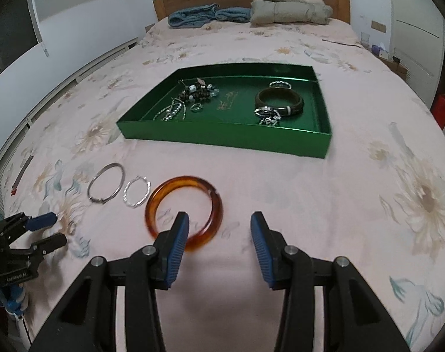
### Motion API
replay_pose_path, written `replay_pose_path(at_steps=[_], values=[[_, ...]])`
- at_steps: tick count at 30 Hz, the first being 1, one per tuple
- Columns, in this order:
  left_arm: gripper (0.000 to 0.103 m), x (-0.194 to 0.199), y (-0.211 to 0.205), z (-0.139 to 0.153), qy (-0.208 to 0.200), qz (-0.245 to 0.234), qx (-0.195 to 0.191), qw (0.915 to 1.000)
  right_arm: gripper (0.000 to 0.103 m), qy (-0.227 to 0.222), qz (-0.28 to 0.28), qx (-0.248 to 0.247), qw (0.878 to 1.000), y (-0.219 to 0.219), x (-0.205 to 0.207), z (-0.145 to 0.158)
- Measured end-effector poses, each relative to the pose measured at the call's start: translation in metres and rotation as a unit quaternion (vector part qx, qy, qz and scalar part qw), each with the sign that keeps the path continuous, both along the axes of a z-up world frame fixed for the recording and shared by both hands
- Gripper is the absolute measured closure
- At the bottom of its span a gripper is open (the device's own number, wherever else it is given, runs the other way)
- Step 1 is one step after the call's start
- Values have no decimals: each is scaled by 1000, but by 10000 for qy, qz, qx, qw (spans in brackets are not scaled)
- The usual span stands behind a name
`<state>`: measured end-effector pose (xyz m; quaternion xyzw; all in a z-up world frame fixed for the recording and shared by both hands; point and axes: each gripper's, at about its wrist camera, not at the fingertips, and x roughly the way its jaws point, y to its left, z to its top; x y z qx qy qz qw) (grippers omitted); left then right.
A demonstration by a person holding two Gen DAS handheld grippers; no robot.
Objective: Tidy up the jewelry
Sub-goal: 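Grasp the small silver ring with the left gripper while the right grasps the amber bangle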
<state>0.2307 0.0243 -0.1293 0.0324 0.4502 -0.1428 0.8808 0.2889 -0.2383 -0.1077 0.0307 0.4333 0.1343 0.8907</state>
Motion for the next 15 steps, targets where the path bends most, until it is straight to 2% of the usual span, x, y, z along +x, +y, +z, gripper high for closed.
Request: replay_pose_path(at_steps=[3, 6, 11, 13, 15], values=[[72, 9, -4, -6, 49, -106, 40, 9999, 61, 98, 60, -56, 9999, 5, 15, -9], [73, 11, -7, -11, 81, -189, 67, 9998, 61, 218, 134, -163, 9995, 10, 27, -19], [83, 9, -13, -17, 60, -359, 161, 9992, 62, 342, 313, -441, 9980, 20, 41, -33], [83, 9, -14, -18, 28, -368, 180, 9992, 65, 343, 409, -588, 9968, 25, 43, -37], [83, 9, -14, -17, 7, -351, 157, 9993, 77, 332, 496, -711, 9957, 30, 45, -38]])
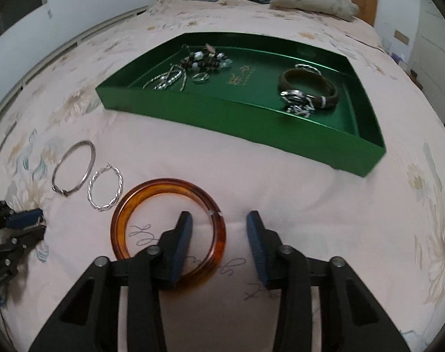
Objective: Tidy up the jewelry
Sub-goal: 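Grasp the small silver ring with the left gripper while the right grasps the amber bangle, then carry the small ring and amber bangle over the green tray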
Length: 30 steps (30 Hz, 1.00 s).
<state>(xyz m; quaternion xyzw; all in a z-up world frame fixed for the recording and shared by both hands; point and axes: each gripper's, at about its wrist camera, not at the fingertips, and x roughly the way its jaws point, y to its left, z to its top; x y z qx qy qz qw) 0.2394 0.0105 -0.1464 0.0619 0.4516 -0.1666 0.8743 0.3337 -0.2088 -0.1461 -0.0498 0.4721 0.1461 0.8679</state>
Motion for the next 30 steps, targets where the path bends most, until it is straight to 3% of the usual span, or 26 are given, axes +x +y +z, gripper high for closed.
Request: replay_pose_path(at_steps=[2, 7, 12, 21, 30], values=[[83, -1, 0, 1, -36, 27, -5, 10000, 91, -23, 52, -62, 10000, 2, -1, 1], [83, -9, 4, 13, -147, 156, -83, 9997, 92, -131, -24, -95, 9999, 2, -14, 8], [83, -21, 9, 38, -348, 244, -255, 9988, 93, -466, -250, 27, 9986, -9, -44, 36], [83, -19, 17, 114, -854, 356, -736, 9930, 94, -1439, -687, 49, 9872, -42, -92, 141], [83, 47, 5, 201, -1326, 382, -903, 9863, 94, -2412, -992, 193, 9652, -60, -74, 267]])
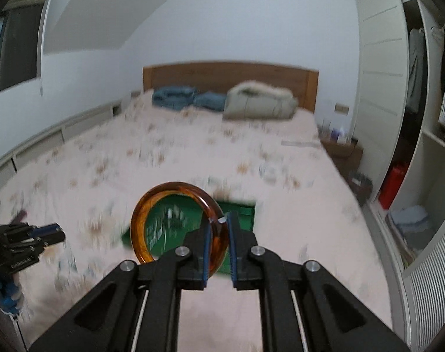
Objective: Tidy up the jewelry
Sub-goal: 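Carry the small ring and amber bangle over the green tray, then lower both items into the tray and open both grippers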
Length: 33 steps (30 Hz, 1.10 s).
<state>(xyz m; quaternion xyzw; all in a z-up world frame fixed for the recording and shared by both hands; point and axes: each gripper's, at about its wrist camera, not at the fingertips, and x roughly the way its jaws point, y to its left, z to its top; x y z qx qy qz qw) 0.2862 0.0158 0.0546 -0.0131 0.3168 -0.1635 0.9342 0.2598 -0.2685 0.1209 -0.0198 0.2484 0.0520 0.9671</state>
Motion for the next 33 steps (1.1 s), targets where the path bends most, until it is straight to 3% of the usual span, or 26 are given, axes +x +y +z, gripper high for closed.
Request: replay_pose_path(at_steps=[3, 5, 14, 19, 24, 33], values=[[83, 32, -9, 0, 23, 84, 78, 9999, 94, -151, -23, 90, 9998, 2, 23, 16], [83, 58, -16, -16, 176, 137, 140, 9997, 93, -105, -15, 115, 9999, 5, 41, 10], [83, 135, -47, -116, 848, 127, 426, 9954, 93, 906, 169, 144, 9956, 31, 143, -113], [83, 155, -54, -149, 1025, 135, 485, 9935, 93, 1434, 212, 41, 9894, 45, 181, -180], [83, 161, -57, -171, 1167, 116, 598, 9913, 93, 1851, 243, -92, 9824, 51, 193, -226], [83, 166, -53, -183, 1253, 217, 572, 9902, 93, 2139, 245, -311, 9761, 52, 199, -248]])
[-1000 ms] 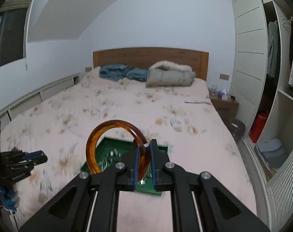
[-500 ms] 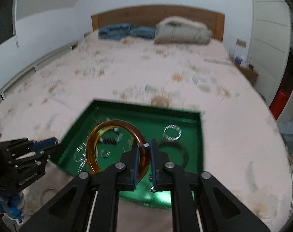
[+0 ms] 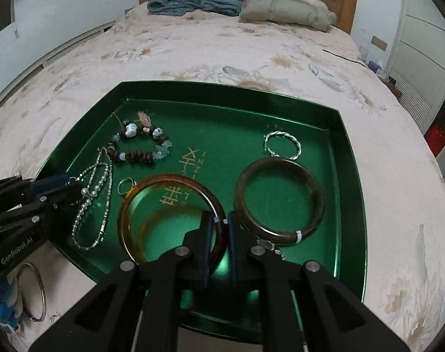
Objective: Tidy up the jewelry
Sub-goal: 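Lower both items into the tray and open both grippers, then withdraw both grippers toward the silver bangle and twisted silver hoop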
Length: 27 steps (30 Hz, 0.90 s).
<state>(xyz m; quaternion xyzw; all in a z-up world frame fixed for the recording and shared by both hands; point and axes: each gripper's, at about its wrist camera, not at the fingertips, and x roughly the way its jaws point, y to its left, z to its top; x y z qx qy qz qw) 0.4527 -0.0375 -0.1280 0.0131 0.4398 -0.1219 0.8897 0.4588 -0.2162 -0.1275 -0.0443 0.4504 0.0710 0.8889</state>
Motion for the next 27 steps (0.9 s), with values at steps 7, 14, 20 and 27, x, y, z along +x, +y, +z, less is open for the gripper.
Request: replay_pose_path(at_steps=[7, 14, 20, 27], values=[[70, -5, 9, 18, -21, 56, -185, 9998, 91, 30, -55, -96, 9999, -2, -2, 12], [57, -43, 25, 78, -440, 154, -276, 9985, 89, -456, -141, 67, 9988, -14, -44, 70], [44, -112, 38, 136, -901, 334, -337, 9948, 77, -994, -146, 287, 9945, -23, -112, 133], [42, -203, 39, 168, -1321, 548, 2, 9897, 73, -1355, -68, 560, 9892, -22, -210, 170]])
